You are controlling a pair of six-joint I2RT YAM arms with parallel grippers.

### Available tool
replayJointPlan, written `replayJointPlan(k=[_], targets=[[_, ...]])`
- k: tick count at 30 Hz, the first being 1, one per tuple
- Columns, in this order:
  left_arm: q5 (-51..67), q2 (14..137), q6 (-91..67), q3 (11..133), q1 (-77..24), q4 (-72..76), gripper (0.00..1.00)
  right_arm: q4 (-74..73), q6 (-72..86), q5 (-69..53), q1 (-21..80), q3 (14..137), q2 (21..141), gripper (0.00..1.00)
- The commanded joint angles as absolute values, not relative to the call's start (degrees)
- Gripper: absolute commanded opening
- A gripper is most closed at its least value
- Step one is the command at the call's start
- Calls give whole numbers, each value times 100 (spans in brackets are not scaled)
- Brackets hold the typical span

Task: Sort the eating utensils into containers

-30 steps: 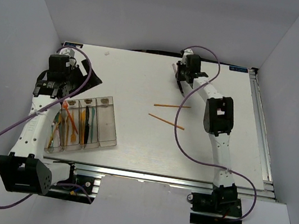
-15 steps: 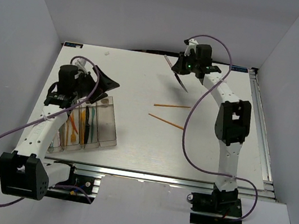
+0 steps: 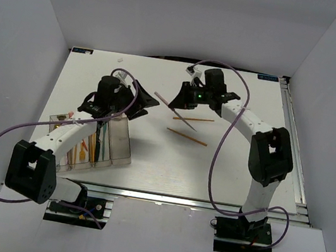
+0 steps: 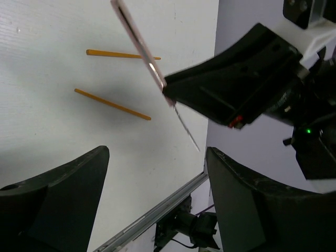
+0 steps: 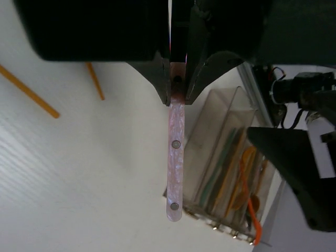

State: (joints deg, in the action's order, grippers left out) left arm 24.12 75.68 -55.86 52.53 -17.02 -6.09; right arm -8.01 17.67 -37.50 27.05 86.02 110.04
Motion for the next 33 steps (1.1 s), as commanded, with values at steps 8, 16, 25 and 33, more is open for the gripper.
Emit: replayJointPlan(k=[8,16,25,33], targets=[[2004,7673,-5915,5449,-1942,-501,73,-62,2399,-4052,3322,8209,10196,0],[1785,7550,-5968,5414,-1951,-703,66,-70,2294,-3973,3630,8130,10020,0],[1635,7436,-6012,5317,-1942,-800,53,-62,2197,-3946,3770,7972,9827,0],[1758,7418,-5986,5317,-1951,-791,19,-62,2083,-3744,3806,8015,9861,0]])
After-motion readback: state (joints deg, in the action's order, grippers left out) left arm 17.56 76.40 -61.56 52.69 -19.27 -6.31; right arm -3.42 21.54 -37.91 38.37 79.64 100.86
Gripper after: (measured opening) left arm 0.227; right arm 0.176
